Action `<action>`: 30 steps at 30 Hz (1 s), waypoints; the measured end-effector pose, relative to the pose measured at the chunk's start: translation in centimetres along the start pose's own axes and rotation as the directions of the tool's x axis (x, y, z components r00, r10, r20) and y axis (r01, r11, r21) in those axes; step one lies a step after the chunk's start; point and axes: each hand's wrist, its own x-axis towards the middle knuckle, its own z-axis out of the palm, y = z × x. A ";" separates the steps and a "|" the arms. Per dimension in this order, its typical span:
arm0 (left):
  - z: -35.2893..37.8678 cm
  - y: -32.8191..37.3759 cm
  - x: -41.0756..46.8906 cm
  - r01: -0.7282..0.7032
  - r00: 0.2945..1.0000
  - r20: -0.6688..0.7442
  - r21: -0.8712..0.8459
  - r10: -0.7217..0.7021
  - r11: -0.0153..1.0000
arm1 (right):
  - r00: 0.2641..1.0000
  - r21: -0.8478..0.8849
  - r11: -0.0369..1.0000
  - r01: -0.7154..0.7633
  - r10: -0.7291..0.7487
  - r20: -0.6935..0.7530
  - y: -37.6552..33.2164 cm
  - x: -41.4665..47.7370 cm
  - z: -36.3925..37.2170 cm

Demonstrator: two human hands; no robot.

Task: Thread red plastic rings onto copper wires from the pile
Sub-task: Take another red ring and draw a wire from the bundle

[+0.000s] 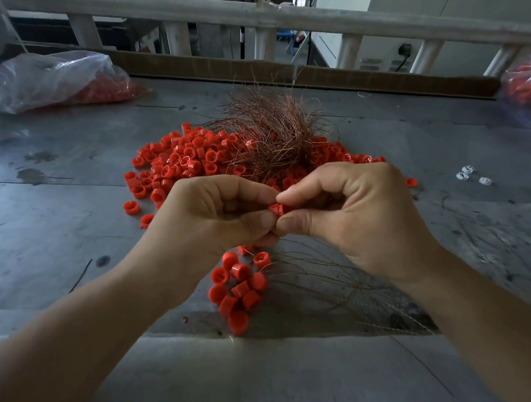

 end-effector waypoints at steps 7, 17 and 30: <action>-0.3 -0.1 0.0 0.065 0.997 0.046 -0.056 -0.062 0.996 | 0.988 -0.118 0.982 0.150 -0.152 -0.012 0.3 -0.2 0.1; -0.4 -0.1 -0.1 0.036 0.996 0.081 -0.094 -0.029 0.995 | 0.976 -0.059 0.977 0.203 -0.207 -0.073 0.7 -0.3 0.5; -1.0 0.0 0.1 0.131 0.979 0.162 -0.059 -0.120 0.990 | 0.987 0.053 0.998 0.040 -0.047 0.153 1.0 0.1 0.0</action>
